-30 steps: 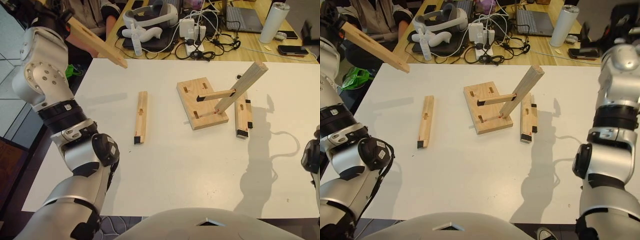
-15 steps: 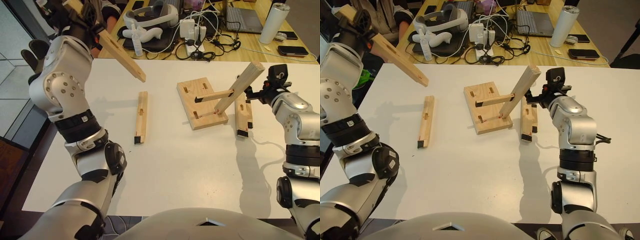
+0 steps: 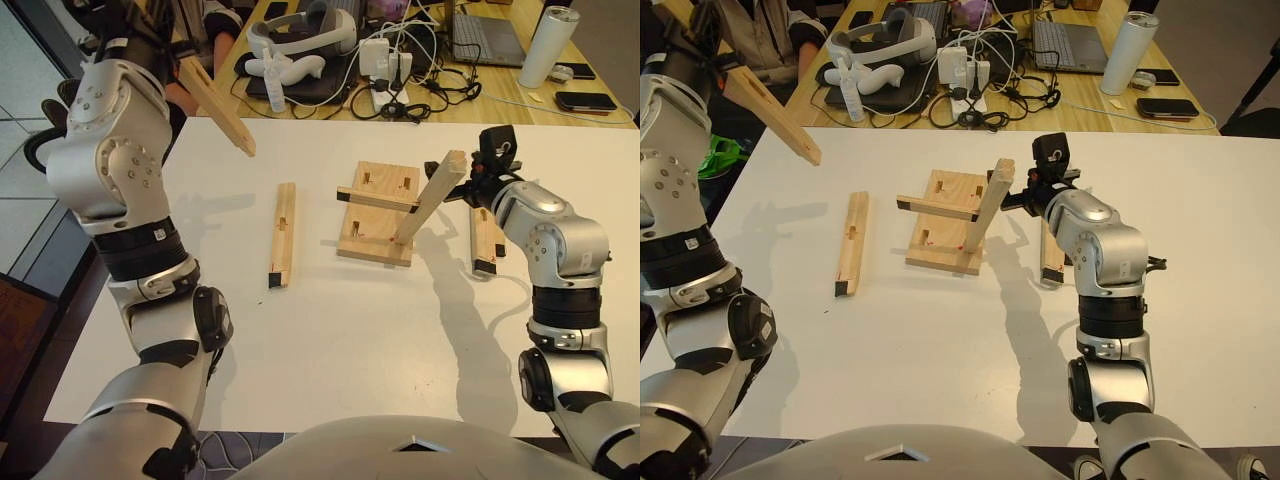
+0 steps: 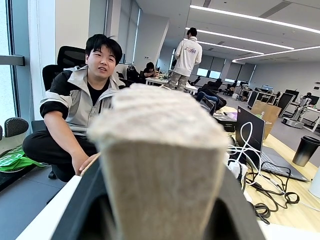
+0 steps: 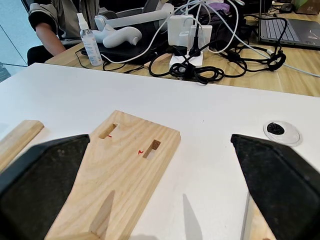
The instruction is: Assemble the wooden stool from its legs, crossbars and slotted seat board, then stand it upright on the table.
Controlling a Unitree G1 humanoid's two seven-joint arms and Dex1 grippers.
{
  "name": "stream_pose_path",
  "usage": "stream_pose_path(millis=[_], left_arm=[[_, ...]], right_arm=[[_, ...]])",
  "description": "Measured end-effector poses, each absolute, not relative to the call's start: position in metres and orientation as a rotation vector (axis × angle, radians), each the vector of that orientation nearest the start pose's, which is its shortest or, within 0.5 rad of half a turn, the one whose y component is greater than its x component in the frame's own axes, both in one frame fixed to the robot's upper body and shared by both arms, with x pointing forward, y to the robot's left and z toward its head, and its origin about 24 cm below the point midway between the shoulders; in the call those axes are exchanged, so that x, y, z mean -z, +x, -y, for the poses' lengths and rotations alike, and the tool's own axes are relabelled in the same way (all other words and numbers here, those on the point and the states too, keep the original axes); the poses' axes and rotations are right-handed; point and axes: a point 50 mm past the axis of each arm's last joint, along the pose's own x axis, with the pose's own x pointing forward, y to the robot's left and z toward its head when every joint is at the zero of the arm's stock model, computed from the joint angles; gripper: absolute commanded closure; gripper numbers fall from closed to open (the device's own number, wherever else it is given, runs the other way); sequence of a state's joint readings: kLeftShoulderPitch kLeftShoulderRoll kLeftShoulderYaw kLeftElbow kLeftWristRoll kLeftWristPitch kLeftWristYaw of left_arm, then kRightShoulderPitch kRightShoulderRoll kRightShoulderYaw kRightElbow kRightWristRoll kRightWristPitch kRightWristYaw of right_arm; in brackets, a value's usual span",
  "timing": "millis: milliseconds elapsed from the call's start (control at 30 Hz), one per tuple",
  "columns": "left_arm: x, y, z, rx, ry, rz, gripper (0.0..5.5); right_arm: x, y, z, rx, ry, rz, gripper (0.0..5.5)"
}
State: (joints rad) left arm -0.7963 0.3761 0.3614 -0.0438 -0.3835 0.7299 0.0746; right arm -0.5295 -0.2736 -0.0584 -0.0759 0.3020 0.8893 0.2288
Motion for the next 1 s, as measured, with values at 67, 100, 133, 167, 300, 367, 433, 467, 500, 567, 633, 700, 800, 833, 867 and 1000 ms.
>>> stream_pose_path(millis=[67,100,133,167,300,367,433,467,500,567,633,700,800,833,867,1000], left_arm=[[-0.241,0.336,-0.229,-0.102,-0.180,0.163,4.49],[-0.232,0.334,-0.227,-0.104,-0.195,0.144,4.49],[-0.214,0.330,-0.221,-0.102,-0.236,0.099,4.49],[-0.203,0.327,-0.214,-0.096,-0.264,0.066,4.49],[-0.190,0.314,-0.185,-0.075,-0.373,0.051,4.49],[-0.187,0.311,-0.176,-0.085,-0.441,0.050,4.49],[-0.182,0.308,-0.168,-0.093,-0.497,0.035,4.49],[-0.179,0.306,-0.166,-0.094,-0.519,0.026,4.49],[-0.176,0.304,-0.164,-0.098,-0.535,0.018,4.49],[-0.162,0.299,-0.160,-0.110,-0.598,-0.030,4.49],[-0.151,0.295,-0.157,-0.117,-0.636,-0.070,4.49],[-0.155,0.291,-0.157,-0.118,-0.624,-0.048,4.49],[-0.151,0.289,-0.149,-0.076,-0.583,-0.049,4.49],[-0.149,0.288,-0.149,-0.071,-0.577,-0.041,4.49],[-0.147,0.288,-0.150,-0.069,-0.577,-0.033,4.49],[-0.145,0.288,-0.146,-0.038,-0.577,-0.020,4.49]], right_arm=[[-0.135,0.326,0.157,-0.342,0.005,-0.299,0.10],[-0.134,0.327,0.158,-0.340,0.000,-0.301,0.10],[-0.134,0.328,0.159,-0.333,-0.008,-0.300,0.10],[-0.135,0.329,0.159,-0.331,-0.012,-0.294,0.10],[-0.137,0.328,0.160,-0.325,-0.017,-0.284,0.10],[-0.137,0.326,0.161,-0.321,-0.016,-0.279,0.10],[-0.135,0.325,0.162,-0.315,-0.013,-0.287,0.10],[-0.135,0.325,0.162,-0.316,-0.013,-0.286,0.10],[-0.135,0.325,0.162,-0.315,-0.013,-0.286,0.10],[-0.135,0.325,0.163,-0.312,-0.013,-0.286,0.10],[-0.135,0.325,0.163,-0.310,-0.013,-0.286,0.10],[-0.135,0.326,0.163,-0.308,-0.012,-0.285,0.10],[-0.135,0.326,0.164,-0.306,-0.011,-0.284,0.10],[-0.135,0.326,0.164,-0.305,-0.011,-0.285,0.10],[-0.135,0.326,0.164,-0.305,-0.011,-0.286,0.10],[-0.135,0.326,0.164,-0.303,-0.010,-0.285,0.10]])
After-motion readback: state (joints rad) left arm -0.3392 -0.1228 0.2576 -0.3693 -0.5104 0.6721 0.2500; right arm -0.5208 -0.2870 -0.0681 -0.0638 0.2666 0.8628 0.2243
